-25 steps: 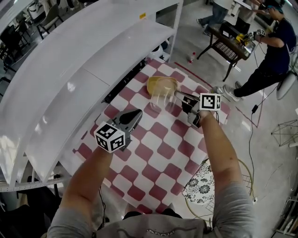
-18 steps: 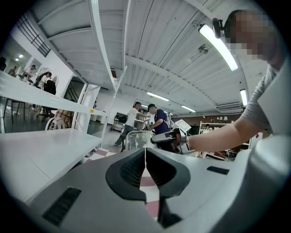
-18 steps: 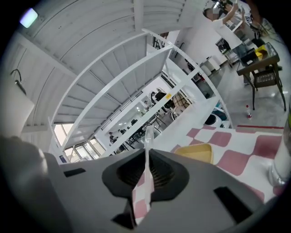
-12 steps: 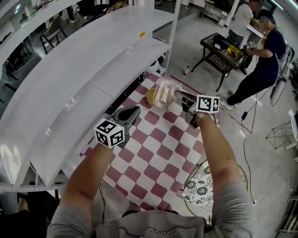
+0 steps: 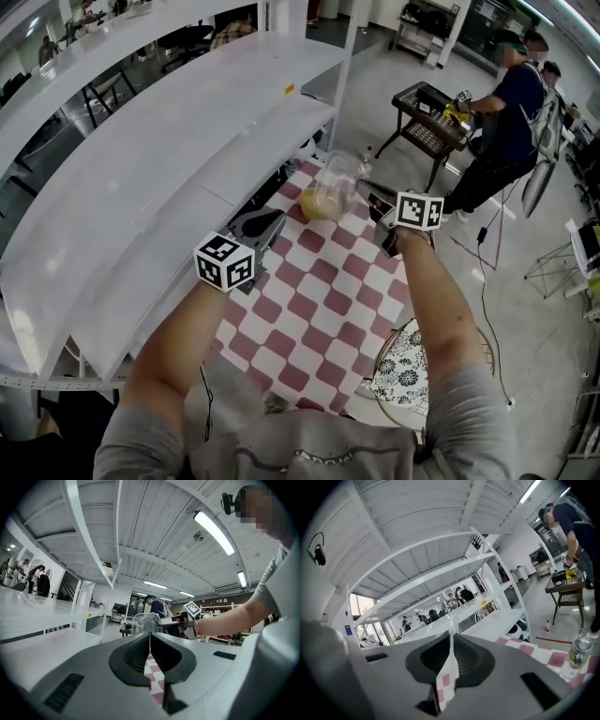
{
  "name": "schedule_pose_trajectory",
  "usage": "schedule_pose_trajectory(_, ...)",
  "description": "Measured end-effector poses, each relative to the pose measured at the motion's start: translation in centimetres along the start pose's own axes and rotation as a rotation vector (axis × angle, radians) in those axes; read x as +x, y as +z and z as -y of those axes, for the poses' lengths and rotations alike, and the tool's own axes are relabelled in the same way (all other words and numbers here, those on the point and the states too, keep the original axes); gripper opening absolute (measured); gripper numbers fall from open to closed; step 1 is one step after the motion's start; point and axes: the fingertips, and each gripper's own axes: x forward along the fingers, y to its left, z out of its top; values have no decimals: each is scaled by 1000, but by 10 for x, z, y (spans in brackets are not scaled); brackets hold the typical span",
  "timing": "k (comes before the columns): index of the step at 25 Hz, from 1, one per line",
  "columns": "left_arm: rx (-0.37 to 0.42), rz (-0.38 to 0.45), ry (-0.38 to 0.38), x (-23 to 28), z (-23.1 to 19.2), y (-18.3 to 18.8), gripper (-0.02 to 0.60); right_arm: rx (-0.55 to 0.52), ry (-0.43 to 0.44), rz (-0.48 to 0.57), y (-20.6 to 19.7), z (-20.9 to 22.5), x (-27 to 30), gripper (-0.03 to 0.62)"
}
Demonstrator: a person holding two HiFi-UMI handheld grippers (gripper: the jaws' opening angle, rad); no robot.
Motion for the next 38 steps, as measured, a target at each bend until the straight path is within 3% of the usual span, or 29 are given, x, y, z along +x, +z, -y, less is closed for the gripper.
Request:
schedule_pose_trajectory(13,34,15,-44,-71,21,39,18,-141,-101,47,21,-90,-32,40)
schedule_pose_trajectory(24,68,-11,-58,-99,68,32,19,-254,-124,66,4,-132,-87,40)
schedule_pose_trajectory(30,69,-30,-9,-95,102,13,20,-313,-95,33,-13,-127,-125,40)
schedule_pose_trajectory(38,5,-42,124,-75,143,-23,20,-423,-26,-45,-35,-111,-162,40)
